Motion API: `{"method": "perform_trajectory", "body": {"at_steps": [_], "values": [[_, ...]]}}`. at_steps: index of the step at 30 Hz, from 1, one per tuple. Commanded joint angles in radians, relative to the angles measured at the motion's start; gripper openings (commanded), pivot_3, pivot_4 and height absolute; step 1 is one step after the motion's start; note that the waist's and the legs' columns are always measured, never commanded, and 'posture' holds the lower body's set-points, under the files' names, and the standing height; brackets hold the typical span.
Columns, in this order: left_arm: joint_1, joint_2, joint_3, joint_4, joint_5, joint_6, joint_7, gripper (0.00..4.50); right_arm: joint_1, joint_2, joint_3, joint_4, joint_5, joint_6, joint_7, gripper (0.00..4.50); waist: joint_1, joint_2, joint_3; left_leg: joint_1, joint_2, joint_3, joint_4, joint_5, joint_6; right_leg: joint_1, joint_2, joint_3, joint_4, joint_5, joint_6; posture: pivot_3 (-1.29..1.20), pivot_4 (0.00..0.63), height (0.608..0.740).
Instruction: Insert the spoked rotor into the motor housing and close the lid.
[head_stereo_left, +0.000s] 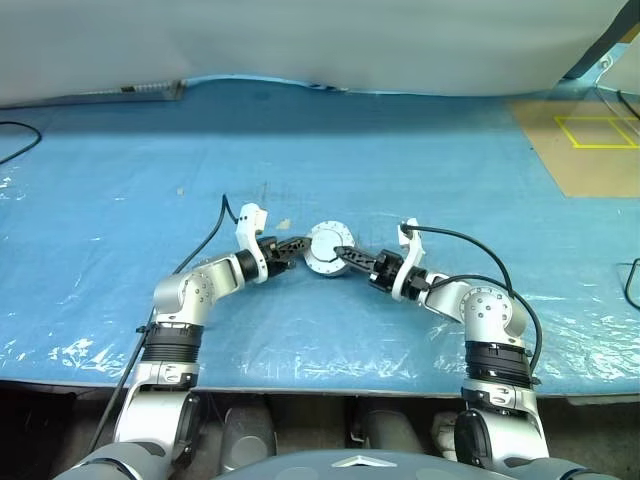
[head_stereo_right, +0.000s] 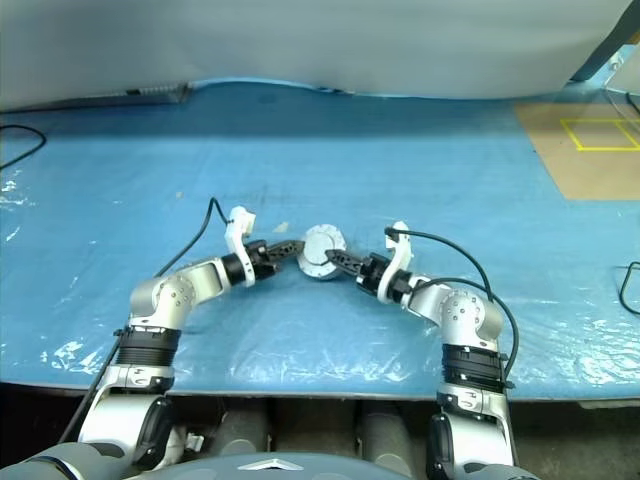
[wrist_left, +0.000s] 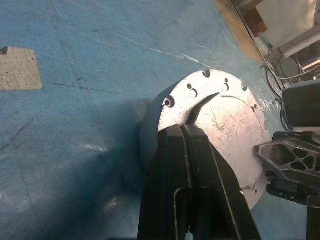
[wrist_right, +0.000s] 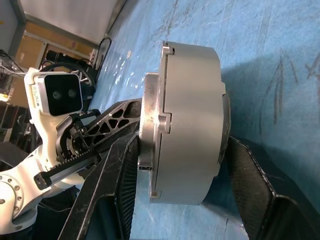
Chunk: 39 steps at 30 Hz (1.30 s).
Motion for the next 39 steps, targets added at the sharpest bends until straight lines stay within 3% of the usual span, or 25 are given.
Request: {"method": "perform_trajectory", "body": {"at_steps": [1, 11, 16, 24, 30, 39], "values": [[0.013, 0.000, -0.011, 0.011, 0.016, 0.006, 0.006, 0.00, 0.017, -0.005, -0.005, -0.038, 0.040, 0.025, -0.007, 2.31, 0.000, 0.000, 0.000, 0.000, 0.000, 0.000, 0.000, 0.000, 0.000, 0.000, 0.000, 0.000, 0.000, 0.000, 0.000, 0.00, 0.150, 0.740], [-0.035, -0.015, 0.087, 0.044, -0.039, 0.004, 0.035, 0.00, 0.032, 0.020, -0.077, -0.044, 0.125, 0.049, -0.076, 2.29, 0.000, 0.000, 0.000, 0.000, -0.001, 0.000, -0.001, 0.000, 0.000, 0.000, -0.001, 0.000, -0.001, 0.000, 0.000, 0.00, 0.150, 0.740], [-0.048, -0.027, 0.193, 0.044, -0.119, 0.042, 0.072, 1.59, 0.023, 0.052, -0.125, -0.036, 0.183, 0.063, -0.122, 2.29, 0.000, 0.000, 0.000, -0.002, -0.001, 0.000, -0.001, 0.000, 0.000, -0.001, -0.001, 0.000, -0.001, 0.000, 0.000, 0.00, 0.150, 0.740], [-0.035, -0.088, 0.423, 0.046, -0.379, 0.184, 0.206, 4.46, -0.037, 0.098, -0.244, -0.010, 0.339, 0.100, -0.229, 2.29, 0.000, 0.000, 0.000, -0.009, -0.002, -0.003, 0.000, 0.000, 0.000, -0.005, -0.001, -0.002, -0.001, 0.000, 0.001, 0.00, 0.150, 0.740], [-0.015, -0.149, 0.519, 0.088, -0.551, 0.254, 0.293, 4.50, -0.073, 0.117, -0.279, -0.004, 0.435, 0.108, -0.309, 2.28, 0.001, 0.000, 0.001, -0.013, -0.002, -0.003, 0.000, 0.000, 0.000, -0.006, -0.001, -0.003, -0.001, 0.002, 0.004, 0.00, 0.150, 0.740], [0.002, -0.231, 0.496, 0.085, -0.647, 0.258, 0.364, 4.50, -0.126, 0.162, -0.245, -0.041, 0.590, 0.087, -0.445, 2.28, 0.001, 0.000, 0.001, -0.014, -0.002, -0.004, 0.001, 0.000, 0.000, -0.006, -0.001, -0.004, -0.001, 0.003, 0.006, 0.00, 0.150, 0.740]]}}
